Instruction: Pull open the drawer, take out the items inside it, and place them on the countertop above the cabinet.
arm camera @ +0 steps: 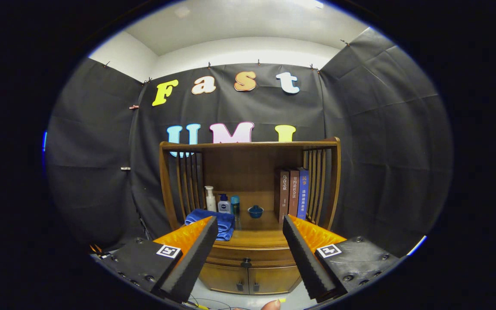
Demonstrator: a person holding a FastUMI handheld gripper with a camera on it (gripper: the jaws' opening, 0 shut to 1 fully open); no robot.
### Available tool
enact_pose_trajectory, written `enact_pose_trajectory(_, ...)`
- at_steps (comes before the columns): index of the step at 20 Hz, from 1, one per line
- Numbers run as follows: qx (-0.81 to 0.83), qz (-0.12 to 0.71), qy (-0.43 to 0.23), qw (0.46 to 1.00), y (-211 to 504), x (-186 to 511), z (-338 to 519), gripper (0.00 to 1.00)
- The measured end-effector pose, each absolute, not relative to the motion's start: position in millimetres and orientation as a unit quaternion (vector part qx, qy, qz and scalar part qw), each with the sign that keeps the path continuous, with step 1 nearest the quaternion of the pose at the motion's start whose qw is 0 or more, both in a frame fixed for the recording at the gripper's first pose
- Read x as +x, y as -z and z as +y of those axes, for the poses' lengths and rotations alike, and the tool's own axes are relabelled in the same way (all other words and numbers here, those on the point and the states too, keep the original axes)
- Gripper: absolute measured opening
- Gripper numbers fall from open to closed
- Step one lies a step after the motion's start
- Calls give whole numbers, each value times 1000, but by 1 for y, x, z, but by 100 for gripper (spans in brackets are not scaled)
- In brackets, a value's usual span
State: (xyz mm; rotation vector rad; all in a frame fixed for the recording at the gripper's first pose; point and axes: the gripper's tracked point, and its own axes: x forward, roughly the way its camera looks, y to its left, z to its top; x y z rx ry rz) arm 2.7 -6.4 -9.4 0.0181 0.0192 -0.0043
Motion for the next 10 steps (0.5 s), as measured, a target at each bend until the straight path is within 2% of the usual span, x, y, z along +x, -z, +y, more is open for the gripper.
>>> enact_pose_trajectory(10, 19, 1, -1, 1000, -8, 16, -12, 99)
